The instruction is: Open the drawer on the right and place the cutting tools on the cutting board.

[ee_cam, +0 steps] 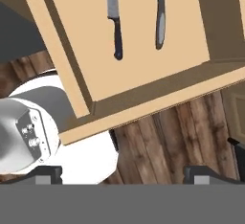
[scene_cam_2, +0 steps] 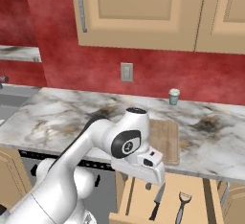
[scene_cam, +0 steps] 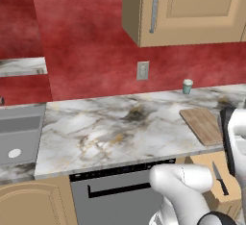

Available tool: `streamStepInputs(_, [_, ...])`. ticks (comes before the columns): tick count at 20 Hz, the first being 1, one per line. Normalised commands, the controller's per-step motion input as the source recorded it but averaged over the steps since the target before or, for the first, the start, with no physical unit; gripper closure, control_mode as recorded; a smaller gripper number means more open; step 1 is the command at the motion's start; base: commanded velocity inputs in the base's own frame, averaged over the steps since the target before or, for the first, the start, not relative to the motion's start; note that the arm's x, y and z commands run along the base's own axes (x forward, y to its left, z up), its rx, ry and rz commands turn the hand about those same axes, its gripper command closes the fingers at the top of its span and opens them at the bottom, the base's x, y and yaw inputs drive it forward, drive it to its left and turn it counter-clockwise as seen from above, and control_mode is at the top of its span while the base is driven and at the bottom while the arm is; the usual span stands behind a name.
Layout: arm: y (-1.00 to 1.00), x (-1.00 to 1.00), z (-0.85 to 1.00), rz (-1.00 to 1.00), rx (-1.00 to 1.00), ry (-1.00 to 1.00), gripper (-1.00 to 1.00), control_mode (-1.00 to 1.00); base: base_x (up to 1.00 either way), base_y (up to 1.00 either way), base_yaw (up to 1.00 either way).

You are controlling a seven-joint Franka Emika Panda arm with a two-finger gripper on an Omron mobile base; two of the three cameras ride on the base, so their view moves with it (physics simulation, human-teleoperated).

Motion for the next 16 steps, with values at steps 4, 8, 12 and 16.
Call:
streamStepInputs(4, [0.00,0.33,-0.36,0.02,0.14,0.16,-1.00,-1.00,0.00,0.00,0.00])
streamStepInputs(8, [-0.13,0.18,-0.41,0.07,0.15,0.17,-1.00,-1.00,0.00,0.00,0.00])
streamStepInputs(12, [-0.14,0.00,-0.50,0.07,0.14,0.10,-1.00,-1.00,0.00,0.00,0.00])
streamStepInputs(16, [-0.02,0.00,-0.46,0.07,0.06,0.05,-1.00,-1.00,0.00,0.00,0.00])
